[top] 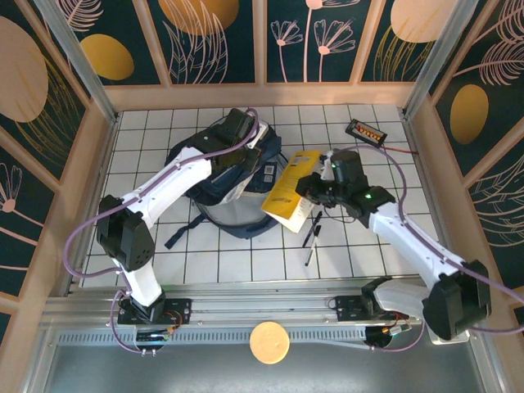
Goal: Pack the student bag
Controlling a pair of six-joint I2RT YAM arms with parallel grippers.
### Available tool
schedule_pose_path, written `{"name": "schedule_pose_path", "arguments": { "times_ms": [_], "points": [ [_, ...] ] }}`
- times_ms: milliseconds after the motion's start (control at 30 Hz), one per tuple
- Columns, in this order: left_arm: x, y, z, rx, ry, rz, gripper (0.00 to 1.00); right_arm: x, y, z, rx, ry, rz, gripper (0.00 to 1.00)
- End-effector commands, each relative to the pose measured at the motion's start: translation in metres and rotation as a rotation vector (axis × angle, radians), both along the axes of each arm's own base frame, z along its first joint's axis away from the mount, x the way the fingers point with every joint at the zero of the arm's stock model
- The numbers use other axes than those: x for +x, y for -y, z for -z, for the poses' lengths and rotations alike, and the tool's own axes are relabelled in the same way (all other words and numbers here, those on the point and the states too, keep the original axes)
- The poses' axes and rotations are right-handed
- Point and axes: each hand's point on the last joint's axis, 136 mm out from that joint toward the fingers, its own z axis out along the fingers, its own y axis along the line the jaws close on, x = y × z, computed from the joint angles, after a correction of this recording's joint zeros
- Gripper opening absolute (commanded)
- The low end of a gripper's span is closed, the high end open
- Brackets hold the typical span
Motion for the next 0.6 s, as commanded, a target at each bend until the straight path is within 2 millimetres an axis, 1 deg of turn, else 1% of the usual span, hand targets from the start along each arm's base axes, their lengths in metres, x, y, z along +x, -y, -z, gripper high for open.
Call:
{"name": "schedule_pose_path", "arguments": {
  "times_ms": [0, 67, 167, 200, 267, 333, 367, 400, 433, 467, 500, 533, 567],
  "points": [
    [-0.003, 0.019, -0.051, -0.170, 0.043, 0.018, 0.00, 0.018, -0.045, -0.052, 0.191, 0.143, -0.110, 0.00],
    [-0.005, 0.020, -0.058, -0.204, 0.046, 0.011, 0.00, 0.030, -0.060, -0.045, 0.239, 0.145, -0.116, 0.00],
    [-0.007, 0.025, -0.060, -0.244, 0.026, 0.013, 0.00, 0.051, -0.076, -0.033, 0.314, 0.162, -0.102, 0.00],
    [-0.008, 0.026, -0.060, -0.253, 0.020, 0.012, 0.00, 0.054, -0.084, -0.028, 0.329, 0.161, -0.110, 0.00],
    [-0.012, 0.025, -0.075, -0.289, 0.040, 0.008, 0.00, 0.066, -0.099, -0.017, 0.365, 0.185, -0.109, 0.00],
    [-0.012, 0.025, -0.076, -0.301, 0.040, 0.005, 0.00, 0.077, -0.112, -0.011, 0.400, 0.214, -0.113, 0.00],
    [-0.012, 0.025, -0.075, -0.304, 0.037, 0.003, 0.00, 0.081, -0.120, -0.008, 0.419, 0.241, -0.126, 0.04],
    [-0.012, 0.026, -0.074, -0.306, 0.034, 0.004, 0.00, 0.083, -0.126, -0.007, 0.436, 0.265, -0.140, 0.11],
    [-0.012, 0.026, -0.073, -0.308, 0.032, 0.004, 0.00, 0.084, -0.132, -0.004, 0.452, 0.272, -0.158, 0.23],
    [-0.012, 0.027, -0.071, -0.309, 0.030, 0.005, 0.00, 0.085, -0.137, 0.002, 0.461, 0.258, -0.180, 0.39],
    [-0.012, 0.026, -0.069, -0.310, 0.027, 0.001, 0.00, 0.085, -0.140, 0.009, 0.458, 0.235, -0.190, 0.50],
    [-0.010, 0.026, -0.065, -0.312, 0.019, -0.003, 0.00, 0.084, -0.140, 0.016, 0.439, 0.215, -0.190, 0.60],
    [-0.009, 0.025, -0.059, -0.309, 0.009, -0.008, 0.00, 0.083, -0.136, 0.016, 0.411, 0.212, -0.179, 0.69]
  ]
}}
